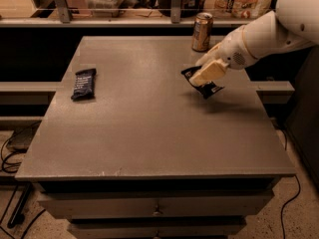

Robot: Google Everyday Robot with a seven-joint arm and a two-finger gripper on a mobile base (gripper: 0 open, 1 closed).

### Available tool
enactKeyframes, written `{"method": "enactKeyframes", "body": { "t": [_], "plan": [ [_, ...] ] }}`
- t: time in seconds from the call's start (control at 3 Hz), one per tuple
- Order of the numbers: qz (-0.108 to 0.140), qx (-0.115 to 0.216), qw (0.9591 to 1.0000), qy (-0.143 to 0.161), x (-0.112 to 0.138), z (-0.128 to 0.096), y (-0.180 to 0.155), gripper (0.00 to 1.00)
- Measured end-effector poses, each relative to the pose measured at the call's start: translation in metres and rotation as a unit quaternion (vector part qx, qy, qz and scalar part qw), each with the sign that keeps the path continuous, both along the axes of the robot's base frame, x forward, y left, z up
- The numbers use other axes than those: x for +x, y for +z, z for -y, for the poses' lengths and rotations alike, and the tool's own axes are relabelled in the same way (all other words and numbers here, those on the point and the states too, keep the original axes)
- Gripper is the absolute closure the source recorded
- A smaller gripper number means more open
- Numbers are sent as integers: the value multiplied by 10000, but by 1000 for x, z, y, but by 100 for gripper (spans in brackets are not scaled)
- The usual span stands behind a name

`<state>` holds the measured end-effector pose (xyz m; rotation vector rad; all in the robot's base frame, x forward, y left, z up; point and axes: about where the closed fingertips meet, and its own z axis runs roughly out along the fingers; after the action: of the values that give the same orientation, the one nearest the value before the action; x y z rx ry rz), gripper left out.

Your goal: Move rxbar chocolate near rxbar blueberry

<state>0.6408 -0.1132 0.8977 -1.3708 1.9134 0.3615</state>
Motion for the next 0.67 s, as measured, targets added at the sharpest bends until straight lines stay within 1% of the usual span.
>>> {"method": "enactKeyframes", "body": {
  "t": [0.33, 0.67],
  "plan": [
    [356, 281, 9981, 415, 9, -34, 37, 100],
    [687, 889, 9884, 1021, 15, -89, 76, 100]
  ]
}}
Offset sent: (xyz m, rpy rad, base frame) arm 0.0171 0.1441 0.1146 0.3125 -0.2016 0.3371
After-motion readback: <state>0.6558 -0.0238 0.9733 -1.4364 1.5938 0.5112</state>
